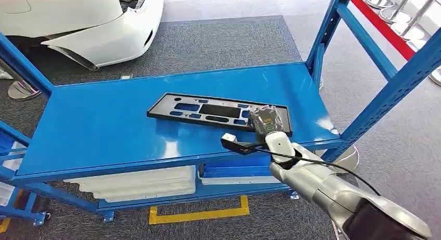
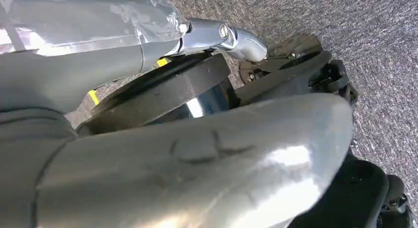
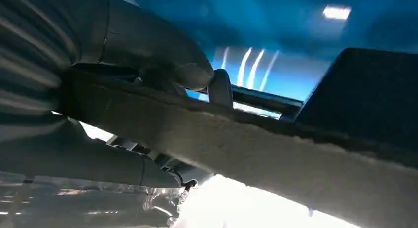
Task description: Take the parts from the cabinet and place them on the table.
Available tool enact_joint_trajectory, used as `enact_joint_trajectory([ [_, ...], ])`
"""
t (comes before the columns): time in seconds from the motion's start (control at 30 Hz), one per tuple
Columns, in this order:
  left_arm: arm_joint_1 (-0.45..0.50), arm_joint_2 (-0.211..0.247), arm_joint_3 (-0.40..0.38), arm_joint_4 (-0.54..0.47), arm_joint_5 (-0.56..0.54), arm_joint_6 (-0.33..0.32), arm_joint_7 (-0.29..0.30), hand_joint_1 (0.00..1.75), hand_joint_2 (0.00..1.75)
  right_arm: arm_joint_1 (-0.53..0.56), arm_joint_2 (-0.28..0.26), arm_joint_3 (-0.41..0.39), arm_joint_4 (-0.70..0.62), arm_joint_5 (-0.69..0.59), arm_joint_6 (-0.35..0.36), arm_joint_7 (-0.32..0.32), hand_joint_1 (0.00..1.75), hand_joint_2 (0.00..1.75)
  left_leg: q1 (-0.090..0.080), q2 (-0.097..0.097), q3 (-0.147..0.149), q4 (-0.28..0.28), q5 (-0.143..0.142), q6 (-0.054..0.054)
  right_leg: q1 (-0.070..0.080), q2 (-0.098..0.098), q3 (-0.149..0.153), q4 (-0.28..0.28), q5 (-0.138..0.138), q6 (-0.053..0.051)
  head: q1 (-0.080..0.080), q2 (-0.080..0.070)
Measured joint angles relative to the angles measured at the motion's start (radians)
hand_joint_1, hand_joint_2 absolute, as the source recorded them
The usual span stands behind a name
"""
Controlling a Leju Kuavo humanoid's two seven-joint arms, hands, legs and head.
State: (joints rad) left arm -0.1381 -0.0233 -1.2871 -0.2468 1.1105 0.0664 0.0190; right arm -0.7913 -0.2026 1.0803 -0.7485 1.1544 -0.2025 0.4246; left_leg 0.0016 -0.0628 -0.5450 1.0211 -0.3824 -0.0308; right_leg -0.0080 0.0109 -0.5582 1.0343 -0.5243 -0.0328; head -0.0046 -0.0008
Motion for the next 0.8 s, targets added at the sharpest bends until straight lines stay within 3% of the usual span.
enact_joint_trajectory([
  [0.1,0.0,0.002,0.0,0.0,-0.004,-0.004,-0.02,0.0,0.0,-0.037,-0.035,0.0,-0.061,0.053,0.069,0.047,1.75,1.75,-0.001,0.0,-0.001,0.0,0.001,0.001,-0.001,0.0,-0.001,0.0,0.001,0.001,-0.001,0.0],
  [0.23,0.002,0.002,0.0,0.0,-0.008,-0.004,-0.028,0.0,0.0,-0.11,-0.082,-0.005,-0.153,0.089,0.171,0.05,1.75,1.75,-0.001,0.0,0.0,0.0,0.001,0.001,-0.001,0.001,-0.001,0.0,0.001,0.002,0.0,0.0],
  [0.8,0.002,0.002,0.0,0.0,-0.007,-0.004,-0.029,0.0,0.0,-0.189,-0.145,-0.009,-0.352,0.148,0.224,0.05,1.75,1.75,-0.001,0.0,-0.001,0.001,0.001,0.001,-0.001,0.001,-0.001,0.0,0.002,0.002,0.001,0.0],
])
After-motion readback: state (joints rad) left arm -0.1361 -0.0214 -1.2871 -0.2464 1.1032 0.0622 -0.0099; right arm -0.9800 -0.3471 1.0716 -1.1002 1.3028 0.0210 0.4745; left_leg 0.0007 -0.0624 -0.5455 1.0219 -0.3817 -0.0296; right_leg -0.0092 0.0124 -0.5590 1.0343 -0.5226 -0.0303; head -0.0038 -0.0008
